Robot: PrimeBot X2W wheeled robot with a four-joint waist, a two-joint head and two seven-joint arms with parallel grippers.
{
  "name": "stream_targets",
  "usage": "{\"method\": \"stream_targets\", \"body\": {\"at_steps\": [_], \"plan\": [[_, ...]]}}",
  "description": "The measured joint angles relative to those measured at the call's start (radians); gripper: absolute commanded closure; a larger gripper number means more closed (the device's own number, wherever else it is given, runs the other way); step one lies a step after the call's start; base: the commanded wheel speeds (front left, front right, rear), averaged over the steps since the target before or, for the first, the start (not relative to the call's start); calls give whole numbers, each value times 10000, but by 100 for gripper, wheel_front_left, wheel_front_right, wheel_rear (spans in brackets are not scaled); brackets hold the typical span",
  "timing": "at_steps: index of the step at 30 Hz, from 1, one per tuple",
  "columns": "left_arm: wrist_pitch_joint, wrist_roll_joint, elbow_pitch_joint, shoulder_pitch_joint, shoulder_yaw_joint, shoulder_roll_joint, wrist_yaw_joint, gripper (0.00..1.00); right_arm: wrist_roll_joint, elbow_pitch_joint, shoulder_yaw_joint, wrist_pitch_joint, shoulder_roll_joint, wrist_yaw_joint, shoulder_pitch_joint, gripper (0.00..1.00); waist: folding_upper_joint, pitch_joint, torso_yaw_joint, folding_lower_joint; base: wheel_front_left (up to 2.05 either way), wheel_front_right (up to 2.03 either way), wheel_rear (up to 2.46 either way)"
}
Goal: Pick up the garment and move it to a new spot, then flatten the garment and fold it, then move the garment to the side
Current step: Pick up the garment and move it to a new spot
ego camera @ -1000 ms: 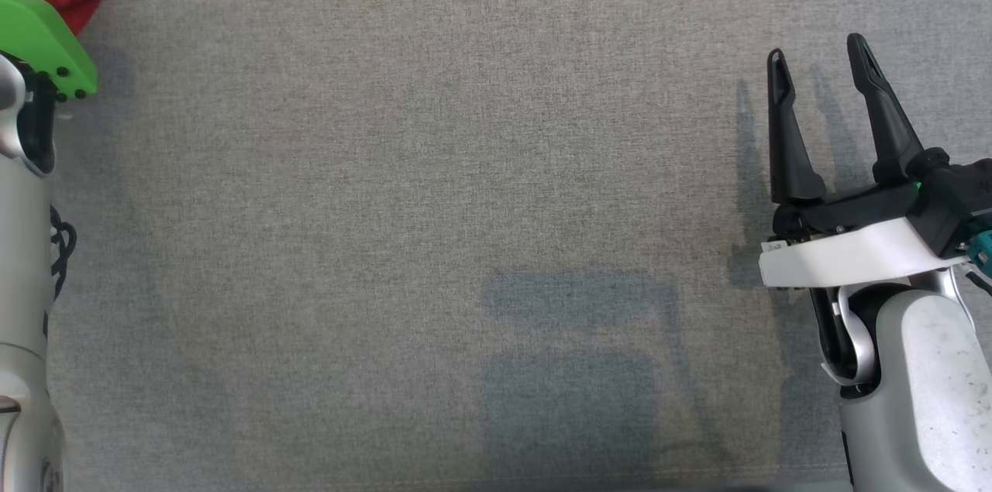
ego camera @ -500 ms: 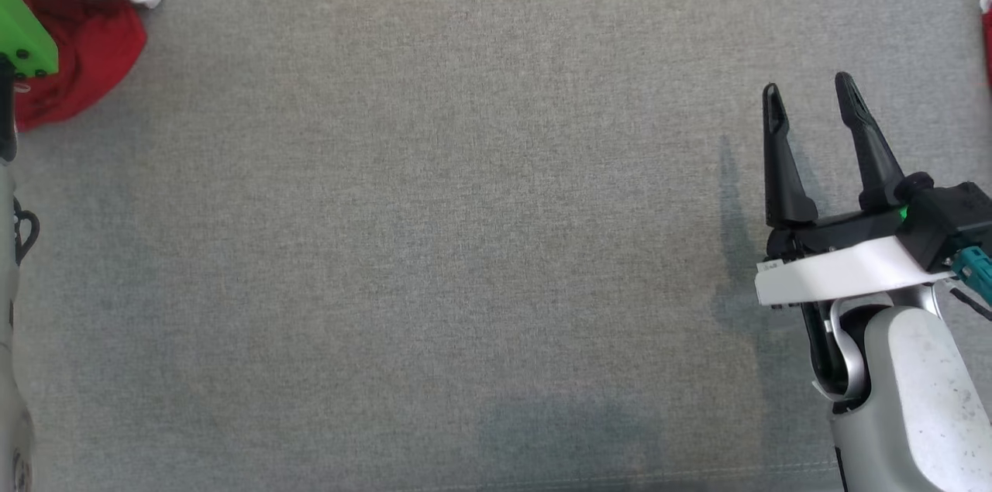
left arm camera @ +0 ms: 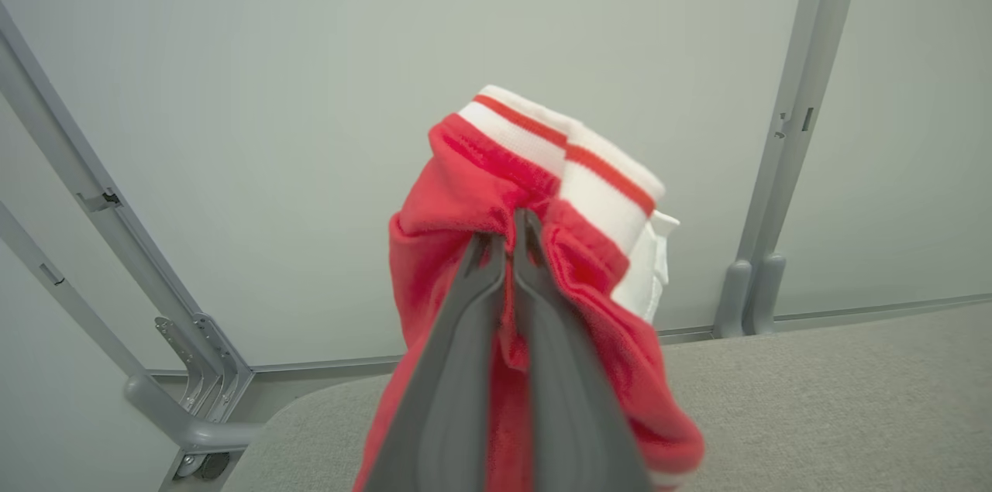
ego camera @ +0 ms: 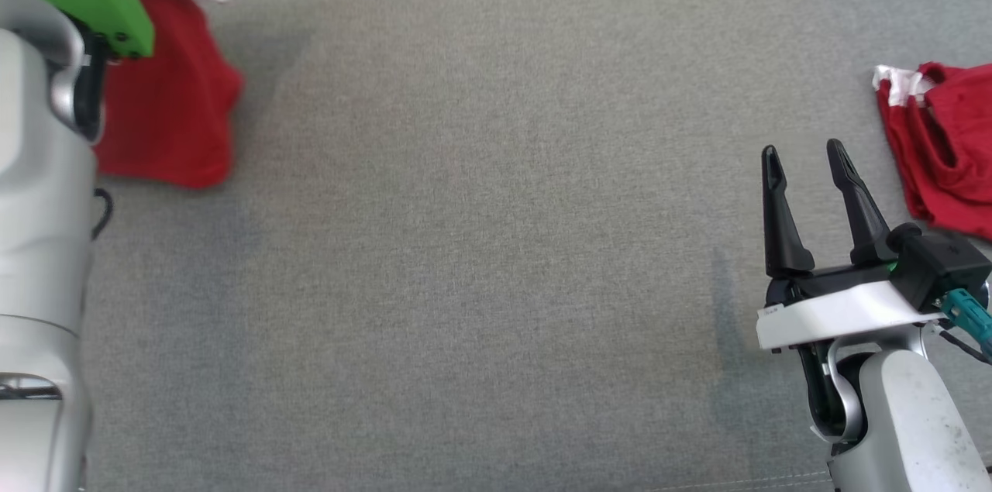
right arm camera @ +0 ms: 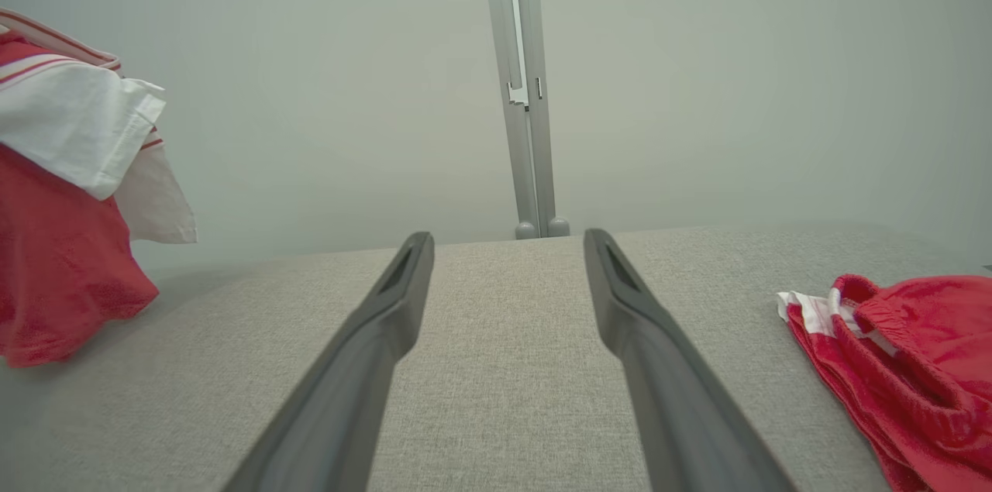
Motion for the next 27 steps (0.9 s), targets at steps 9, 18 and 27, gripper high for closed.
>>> {"method": "stream_targets", "body": {"at_steps": [9, 18, 27], "plan": [[29, -857, -1360, 1048, -1323, -683, -13, 100, 138, 138, -48, -113, -2, 0, 303, 0, 0, -719, -356, 0, 0, 0, 0], [-119, -1701, -2408, 2104, -2497, -1645, -13, 100, 240, 196, -36, -159, 0, 0, 404, 0, -1, -882, -934, 0, 0, 0, 0], [-608, -1979, -3191, 2173, -3055, -2044, -15, 100, 276, 270, -263, -203, -6, 0, 466, 0, -1, -957, -1610, 0, 0, 0, 0]]}}
